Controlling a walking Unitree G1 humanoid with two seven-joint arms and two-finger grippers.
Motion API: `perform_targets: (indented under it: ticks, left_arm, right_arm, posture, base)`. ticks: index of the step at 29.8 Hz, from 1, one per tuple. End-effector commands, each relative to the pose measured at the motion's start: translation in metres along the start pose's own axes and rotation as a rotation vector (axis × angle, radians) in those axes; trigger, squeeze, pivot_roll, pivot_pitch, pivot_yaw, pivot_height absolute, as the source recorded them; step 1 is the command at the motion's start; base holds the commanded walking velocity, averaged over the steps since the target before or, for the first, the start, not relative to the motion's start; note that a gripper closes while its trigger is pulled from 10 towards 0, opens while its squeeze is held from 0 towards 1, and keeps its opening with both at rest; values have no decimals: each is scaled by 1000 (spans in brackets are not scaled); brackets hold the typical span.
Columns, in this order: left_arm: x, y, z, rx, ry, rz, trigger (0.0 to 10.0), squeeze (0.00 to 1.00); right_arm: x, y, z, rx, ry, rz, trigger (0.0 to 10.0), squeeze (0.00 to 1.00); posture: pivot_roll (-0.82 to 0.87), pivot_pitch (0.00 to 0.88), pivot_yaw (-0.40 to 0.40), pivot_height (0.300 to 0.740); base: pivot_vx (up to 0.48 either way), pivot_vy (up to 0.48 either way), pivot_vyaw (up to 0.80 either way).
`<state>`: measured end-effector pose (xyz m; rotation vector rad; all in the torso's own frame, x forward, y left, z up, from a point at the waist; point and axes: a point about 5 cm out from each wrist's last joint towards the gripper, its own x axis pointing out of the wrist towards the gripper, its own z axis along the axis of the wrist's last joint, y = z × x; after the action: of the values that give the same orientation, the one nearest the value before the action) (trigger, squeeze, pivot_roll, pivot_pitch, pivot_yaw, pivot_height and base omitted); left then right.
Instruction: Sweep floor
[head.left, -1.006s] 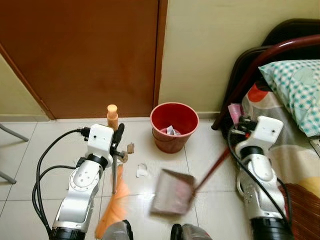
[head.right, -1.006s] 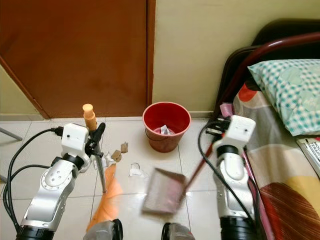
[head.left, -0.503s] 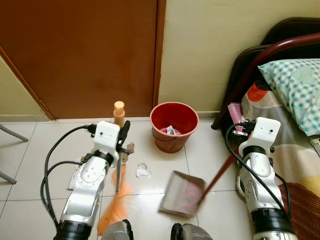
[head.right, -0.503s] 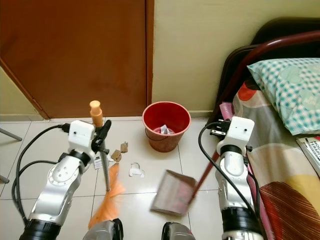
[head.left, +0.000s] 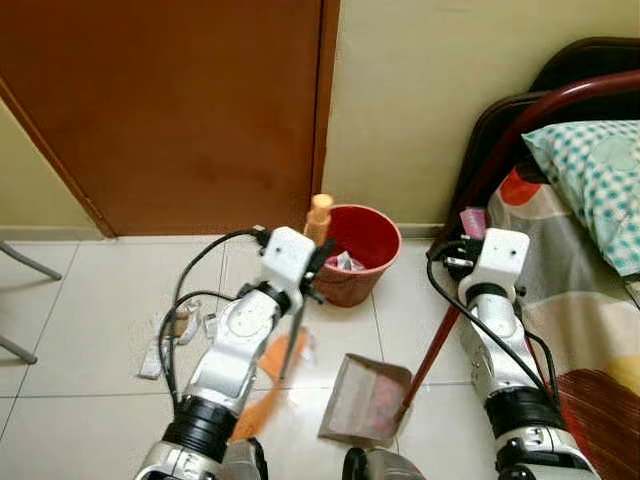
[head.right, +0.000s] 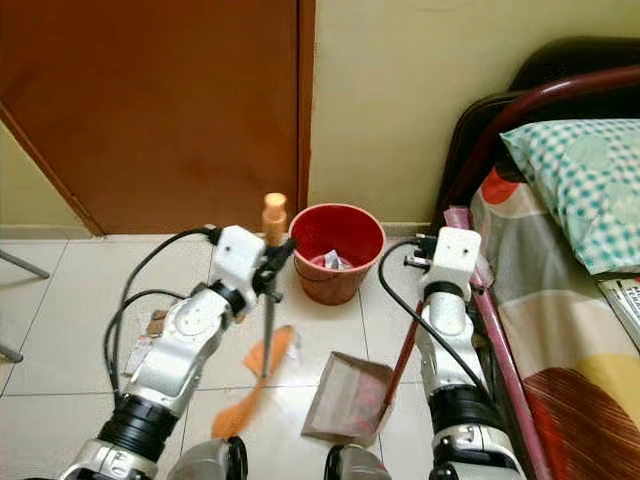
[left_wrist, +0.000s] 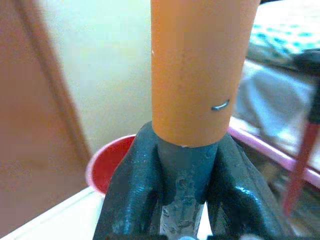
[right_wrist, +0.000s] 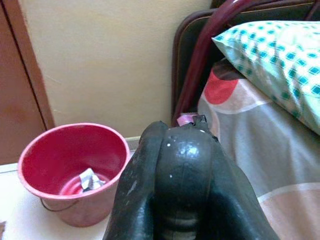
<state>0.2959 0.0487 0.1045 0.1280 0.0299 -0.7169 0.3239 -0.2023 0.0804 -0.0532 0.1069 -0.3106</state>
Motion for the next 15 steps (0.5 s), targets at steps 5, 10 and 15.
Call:
perform_targets:
  ticks: [5, 10, 15]
  left_arm:
    - [0, -19, 4, -113, -12, -188, 10000, 0]
    - [-4, -20, 13, -202, -49, -223, 10000, 0]
    - [0, -11, 32, -337, -146, -147, 10000, 0]
  right_arm:
    - [3, 5, -1, -96, -11, 13, 10000, 0]
    - [4, 6, -3, -95, 11, 13, 10000, 0]
    - [7, 8, -4, -69, 28, 25, 10000, 0]
  posture:
    - [32, 115, -36, 740]
    - [38, 117, -38, 740]
    - [40, 116, -44, 740]
  base:
    - [0, 0, 0]
    - [0, 0, 0]
    - [0, 0, 0]
